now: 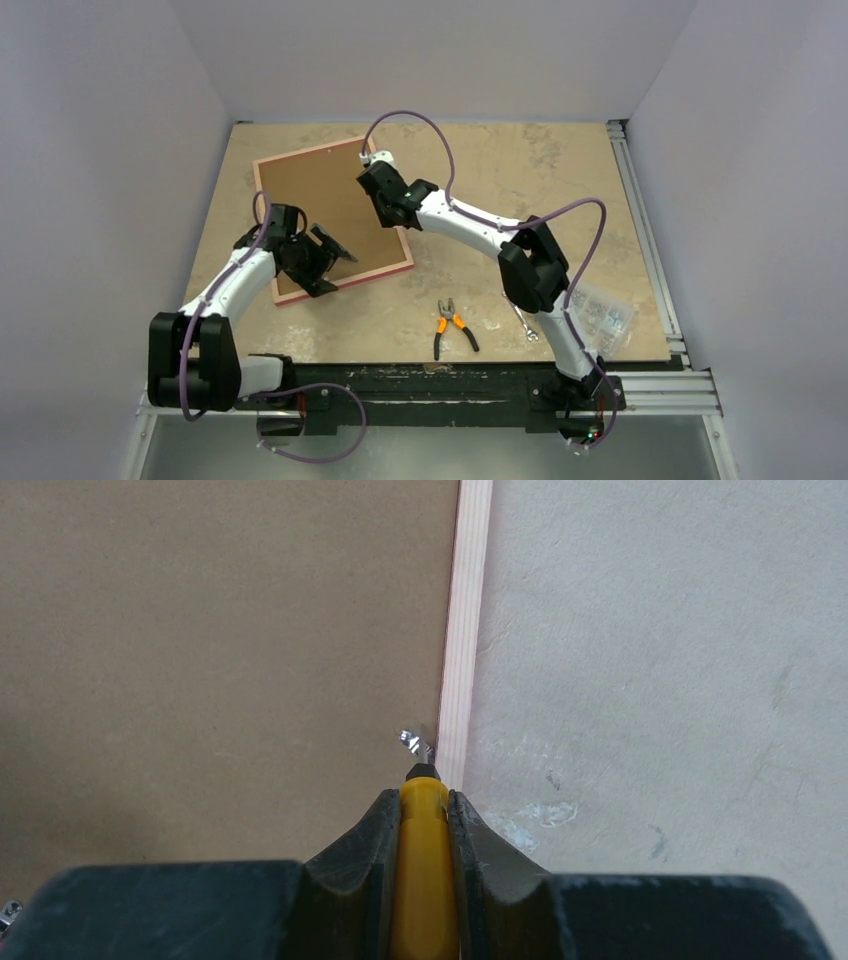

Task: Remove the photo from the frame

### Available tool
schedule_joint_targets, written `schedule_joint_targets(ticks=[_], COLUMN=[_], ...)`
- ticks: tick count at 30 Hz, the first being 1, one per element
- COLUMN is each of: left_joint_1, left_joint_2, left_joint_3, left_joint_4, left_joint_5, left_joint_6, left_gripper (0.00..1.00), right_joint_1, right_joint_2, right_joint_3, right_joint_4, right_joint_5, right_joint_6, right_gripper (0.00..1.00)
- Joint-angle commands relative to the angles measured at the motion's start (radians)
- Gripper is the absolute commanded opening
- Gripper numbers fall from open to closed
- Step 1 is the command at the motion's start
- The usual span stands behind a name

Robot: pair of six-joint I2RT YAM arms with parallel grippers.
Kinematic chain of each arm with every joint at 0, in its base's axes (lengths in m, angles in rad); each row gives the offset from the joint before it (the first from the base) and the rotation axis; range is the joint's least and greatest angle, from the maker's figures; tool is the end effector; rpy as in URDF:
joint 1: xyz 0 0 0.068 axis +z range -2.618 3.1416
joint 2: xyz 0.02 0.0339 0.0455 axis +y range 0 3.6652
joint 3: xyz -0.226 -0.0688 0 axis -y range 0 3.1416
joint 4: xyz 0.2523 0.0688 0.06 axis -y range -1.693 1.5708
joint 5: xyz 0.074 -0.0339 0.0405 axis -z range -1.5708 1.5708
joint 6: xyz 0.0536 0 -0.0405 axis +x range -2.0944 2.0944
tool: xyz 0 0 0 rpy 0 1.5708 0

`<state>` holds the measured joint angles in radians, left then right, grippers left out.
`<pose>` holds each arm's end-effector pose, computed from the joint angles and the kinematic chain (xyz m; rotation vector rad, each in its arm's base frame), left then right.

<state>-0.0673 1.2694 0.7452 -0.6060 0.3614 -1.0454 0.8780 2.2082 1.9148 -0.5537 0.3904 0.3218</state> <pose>0.2525 -0.0360 0.1427 -1.2379 2.5747 -0.7804 0.3320 0.3680 0.1870 -0.4726 2.2912 0.1178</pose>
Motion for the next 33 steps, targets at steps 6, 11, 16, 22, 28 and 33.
schedule_joint_targets(ticks=[6,11,16,22,28,33], left_joint_1=[0.008,0.007,0.008,0.008,0.007,0.007], left_joint_2=[0.061,0.1,0.12,0.133,0.136,0.139], left_joint_3=[-0.056,-0.063,-0.067,-0.068,-0.081,-0.079], left_joint_4=[0.075,0.089,0.099,0.104,0.111,0.114], left_joint_5=[-0.028,-0.031,-0.036,-0.037,-0.034,-0.028], left_joint_6=[-0.045,-0.051,-0.057,-0.048,-0.046,-0.044], left_gripper=[0.73,0.7,0.66,0.63,0.63,0.62], right_joint_1=[0.004,0.004,0.004,0.001,0.004,-0.002], right_joint_2=[0.04,0.047,0.053,0.1,0.123,0.116], right_joint_3=[0.045,0.09,0.119,0.199,0.251,0.234], right_joint_4=[-0.172,-0.222,-0.242,-0.295,-0.331,-0.322], right_joint_5=[-0.071,-0.106,-0.135,-0.097,-0.16,-0.18], right_joint_6=[0.026,0.028,0.034,0.046,0.055,0.075], right_gripper=[0.0,0.0,0.0,0.0,0.0,0.0])
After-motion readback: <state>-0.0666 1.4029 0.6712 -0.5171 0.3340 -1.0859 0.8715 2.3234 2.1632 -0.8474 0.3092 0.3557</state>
